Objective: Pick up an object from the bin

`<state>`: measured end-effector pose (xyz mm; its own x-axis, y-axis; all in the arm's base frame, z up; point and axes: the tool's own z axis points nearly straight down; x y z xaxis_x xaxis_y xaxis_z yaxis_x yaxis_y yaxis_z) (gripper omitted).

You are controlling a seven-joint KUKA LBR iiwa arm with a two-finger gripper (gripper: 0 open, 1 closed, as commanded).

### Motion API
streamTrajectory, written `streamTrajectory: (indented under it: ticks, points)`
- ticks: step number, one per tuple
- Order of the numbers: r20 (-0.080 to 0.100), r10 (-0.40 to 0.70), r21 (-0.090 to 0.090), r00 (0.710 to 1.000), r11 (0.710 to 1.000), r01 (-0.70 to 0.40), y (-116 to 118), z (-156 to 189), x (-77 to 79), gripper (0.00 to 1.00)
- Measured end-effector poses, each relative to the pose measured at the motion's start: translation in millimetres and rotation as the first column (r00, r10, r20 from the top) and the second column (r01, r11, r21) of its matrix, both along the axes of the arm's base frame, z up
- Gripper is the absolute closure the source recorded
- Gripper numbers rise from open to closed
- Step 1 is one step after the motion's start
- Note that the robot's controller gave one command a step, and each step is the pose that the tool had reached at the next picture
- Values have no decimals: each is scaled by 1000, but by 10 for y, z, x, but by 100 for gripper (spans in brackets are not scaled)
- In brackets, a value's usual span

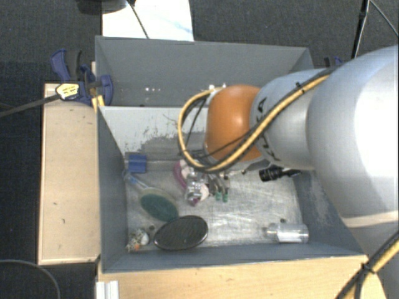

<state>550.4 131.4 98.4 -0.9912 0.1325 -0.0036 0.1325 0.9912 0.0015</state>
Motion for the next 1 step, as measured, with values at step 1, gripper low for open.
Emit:
streamTrajectory:
  ticks: [1]
  points:
    - [8,0,2,1000,1000,0,105,1140,101,100]
